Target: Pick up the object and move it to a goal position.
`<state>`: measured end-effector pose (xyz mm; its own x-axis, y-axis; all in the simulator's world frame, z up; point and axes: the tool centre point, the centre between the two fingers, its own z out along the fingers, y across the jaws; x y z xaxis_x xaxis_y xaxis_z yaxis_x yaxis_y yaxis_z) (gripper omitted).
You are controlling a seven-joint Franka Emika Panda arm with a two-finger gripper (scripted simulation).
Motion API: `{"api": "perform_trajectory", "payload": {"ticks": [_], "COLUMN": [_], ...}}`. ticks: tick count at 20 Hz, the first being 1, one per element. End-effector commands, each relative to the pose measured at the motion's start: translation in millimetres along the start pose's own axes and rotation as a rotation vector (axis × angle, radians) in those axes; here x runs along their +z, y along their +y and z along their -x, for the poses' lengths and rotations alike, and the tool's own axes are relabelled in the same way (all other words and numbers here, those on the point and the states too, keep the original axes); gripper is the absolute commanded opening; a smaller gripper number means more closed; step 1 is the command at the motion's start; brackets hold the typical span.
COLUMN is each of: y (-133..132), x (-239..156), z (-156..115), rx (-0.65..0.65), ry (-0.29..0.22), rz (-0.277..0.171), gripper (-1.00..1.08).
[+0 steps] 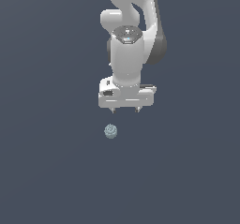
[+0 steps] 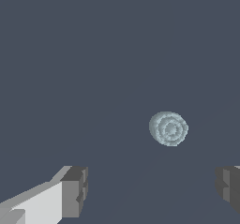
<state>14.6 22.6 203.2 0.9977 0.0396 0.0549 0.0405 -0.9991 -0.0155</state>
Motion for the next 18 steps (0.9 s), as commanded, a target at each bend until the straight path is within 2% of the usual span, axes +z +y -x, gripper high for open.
{"api": "perform_trajectory", "payload": {"ticks": [1,9,18], "y": [0.1,3.2,20.1], "x": [-0.1,5.3,33.1], "z": [0.2,-0.7,-3.8], "rx": [-0.002,0.031,0.197], "ry": [0.0,-0.003,-0.017], "rz": [0.0,-0.001,0.0], "gripper": [1.0,1.0,1.0]}}
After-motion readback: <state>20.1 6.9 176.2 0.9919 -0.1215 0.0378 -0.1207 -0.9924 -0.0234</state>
